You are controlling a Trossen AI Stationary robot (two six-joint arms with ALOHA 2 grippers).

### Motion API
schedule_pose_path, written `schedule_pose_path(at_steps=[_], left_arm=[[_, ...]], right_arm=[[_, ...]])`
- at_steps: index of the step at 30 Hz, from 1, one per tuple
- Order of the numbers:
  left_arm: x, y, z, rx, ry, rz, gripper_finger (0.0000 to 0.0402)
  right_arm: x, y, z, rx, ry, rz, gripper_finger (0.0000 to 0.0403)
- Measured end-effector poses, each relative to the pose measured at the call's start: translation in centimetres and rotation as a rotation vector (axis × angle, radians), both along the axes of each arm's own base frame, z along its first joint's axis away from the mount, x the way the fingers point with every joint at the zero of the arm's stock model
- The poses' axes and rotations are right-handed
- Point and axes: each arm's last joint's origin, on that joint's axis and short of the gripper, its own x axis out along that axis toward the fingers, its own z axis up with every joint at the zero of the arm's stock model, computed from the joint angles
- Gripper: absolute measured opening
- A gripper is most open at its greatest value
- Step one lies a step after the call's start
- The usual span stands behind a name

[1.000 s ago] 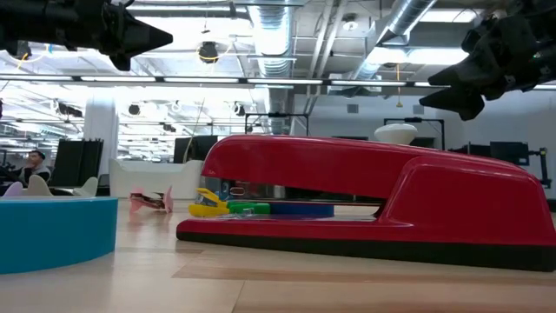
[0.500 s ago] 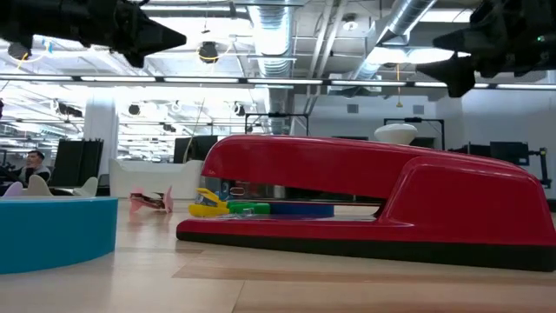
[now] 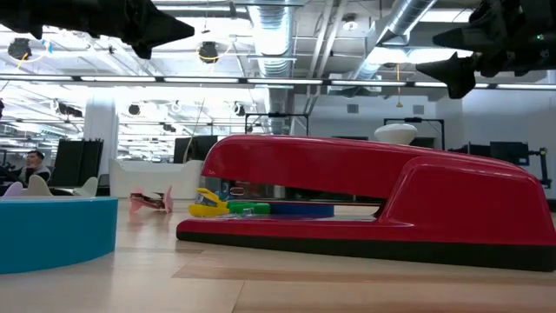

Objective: Pick and place Stapler, Stapler remover, tape
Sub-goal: Put the pink staple remover into the left white bin

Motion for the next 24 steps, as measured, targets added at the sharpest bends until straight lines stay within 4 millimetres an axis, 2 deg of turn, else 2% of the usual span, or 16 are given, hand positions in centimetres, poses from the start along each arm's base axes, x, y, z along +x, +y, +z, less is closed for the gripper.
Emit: schedule_pose_path(at_steps=[10, 13, 18, 24], left_arm=[[0.0, 0.0, 0.0, 0.0, 0.002, 0.0, 0.0008], [0.5, 0.0, -0.6, -0.006, 0.042, 0.0, 0.0008], [2.7, -0.3, -1.8, -0.016, 0.162, -0.015, 0.0008], [6.1, -2.1, -1.2, 0.083, 0.398, -0.111, 0.0008]], right_arm=[[0.0, -0.3, -0.1, 0.049, 0.008, -0.102, 0.0291], [0.2, -0.5, -0.3, 0.034, 0.03, -0.142, 0.0291], [0.7, -0.6, -0.8, -0.009, 0.089, -0.159, 0.0291], [0.9, -0.6, -1.1, -0.007, 0.115, -0.158, 0.0291]])
